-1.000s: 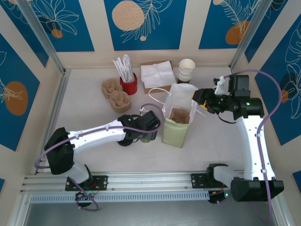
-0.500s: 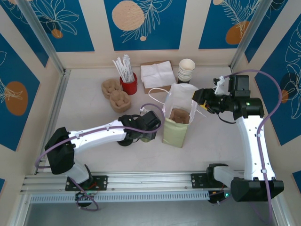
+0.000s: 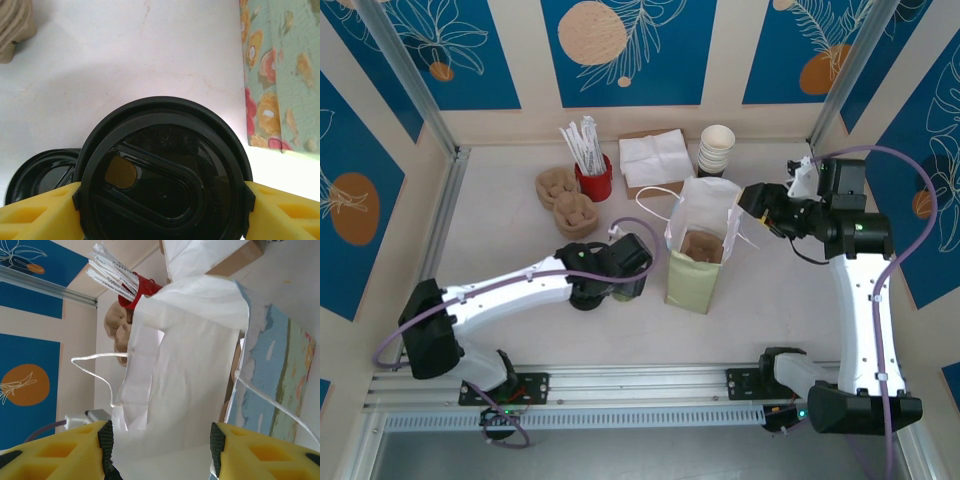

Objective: Pack the takeout coffee

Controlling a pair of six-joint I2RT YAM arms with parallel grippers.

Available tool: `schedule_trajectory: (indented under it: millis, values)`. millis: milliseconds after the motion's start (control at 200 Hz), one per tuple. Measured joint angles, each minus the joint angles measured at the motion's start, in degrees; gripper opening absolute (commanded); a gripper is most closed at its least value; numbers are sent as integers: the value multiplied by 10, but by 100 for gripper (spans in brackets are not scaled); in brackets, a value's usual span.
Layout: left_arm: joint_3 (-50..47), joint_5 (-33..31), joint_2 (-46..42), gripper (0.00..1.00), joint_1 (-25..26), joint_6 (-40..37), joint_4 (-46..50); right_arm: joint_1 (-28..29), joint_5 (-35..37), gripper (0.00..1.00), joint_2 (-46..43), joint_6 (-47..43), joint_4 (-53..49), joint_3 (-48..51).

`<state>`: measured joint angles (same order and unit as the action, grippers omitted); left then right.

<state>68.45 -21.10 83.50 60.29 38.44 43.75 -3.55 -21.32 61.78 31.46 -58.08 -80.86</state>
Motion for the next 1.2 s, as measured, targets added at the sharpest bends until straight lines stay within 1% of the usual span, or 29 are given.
schedule_trajectory:
  millis: [130, 345, 505, 725, 840, 1035, 1200]
  values:
    - [24, 0, -22, 74, 0, -9, 31, -3, 6, 57, 18, -1, 0, -19]
    - [89, -4, -52, 74, 0, -27, 83, -3, 18, 57, 73, -24, -1, -57]
    - [157, -9, -58, 74, 0, -38, 126, -3, 14, 58, 114, -62, 6, -83]
    - [233, -21, -64, 74, 0, -55, 176, -1, 8, 59, 171, -138, 17, -109]
    - [279, -21, -64, 74, 0, -66, 203, 14, 15, 60, 209, -186, 19, -140]
    - [361, -20, -63, 75, 0, -84, 240, 60, 36, 60, 283, -278, 7, -211]
    - [439, -9, -50, 75, 0, -100, 261, 87, 49, 60, 327, -332, -13, -239]
